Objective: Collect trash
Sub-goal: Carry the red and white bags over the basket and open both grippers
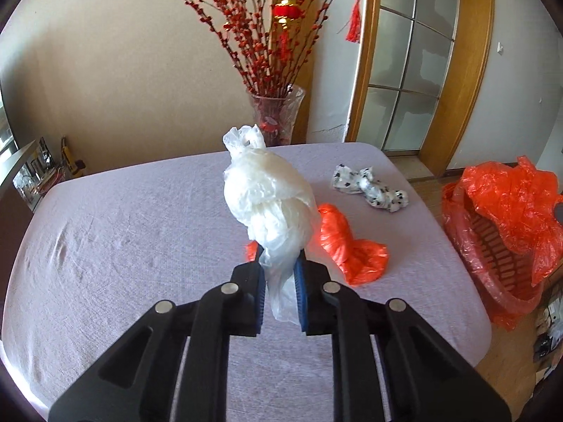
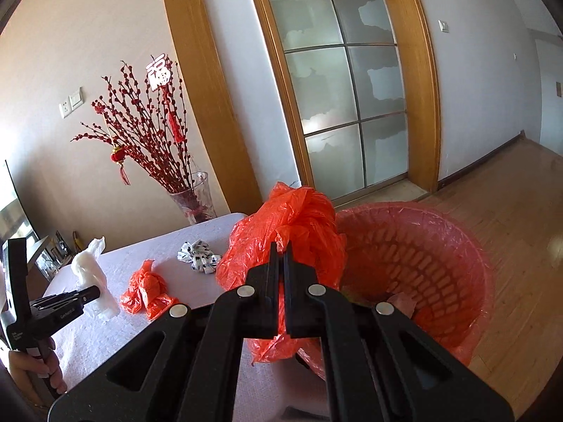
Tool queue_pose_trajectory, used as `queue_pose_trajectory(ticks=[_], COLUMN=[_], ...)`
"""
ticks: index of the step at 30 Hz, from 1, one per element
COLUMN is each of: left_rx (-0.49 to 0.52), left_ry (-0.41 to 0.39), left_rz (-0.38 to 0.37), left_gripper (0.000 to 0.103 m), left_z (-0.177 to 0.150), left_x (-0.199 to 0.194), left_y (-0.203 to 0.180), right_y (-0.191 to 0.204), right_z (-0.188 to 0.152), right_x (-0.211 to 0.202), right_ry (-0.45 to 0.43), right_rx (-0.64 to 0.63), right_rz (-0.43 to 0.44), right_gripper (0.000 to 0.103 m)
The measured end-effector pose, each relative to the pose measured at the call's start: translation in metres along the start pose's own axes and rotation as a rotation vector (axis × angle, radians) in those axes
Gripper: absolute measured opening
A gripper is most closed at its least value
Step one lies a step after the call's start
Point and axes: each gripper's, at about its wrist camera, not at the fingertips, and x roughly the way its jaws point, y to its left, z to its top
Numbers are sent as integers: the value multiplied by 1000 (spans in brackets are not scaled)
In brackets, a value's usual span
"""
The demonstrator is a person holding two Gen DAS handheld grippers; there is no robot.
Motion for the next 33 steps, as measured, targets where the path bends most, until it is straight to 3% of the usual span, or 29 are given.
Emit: queue_pose_trajectory(ticks=[21, 33], left_rx=[230, 310], left_ry=[-63, -52], left_rz=[-285, -395], left_gripper=[16, 16], left_z=[14, 9], left_x=[-16, -6], left_y=[-169, -225], right_y=[-72, -104], right_z=[5, 4], right_x=[-34, -33], right_ry=[-64, -85], right_rx=[88, 144], right_rz=[-109, -146], right_gripper=[2, 2])
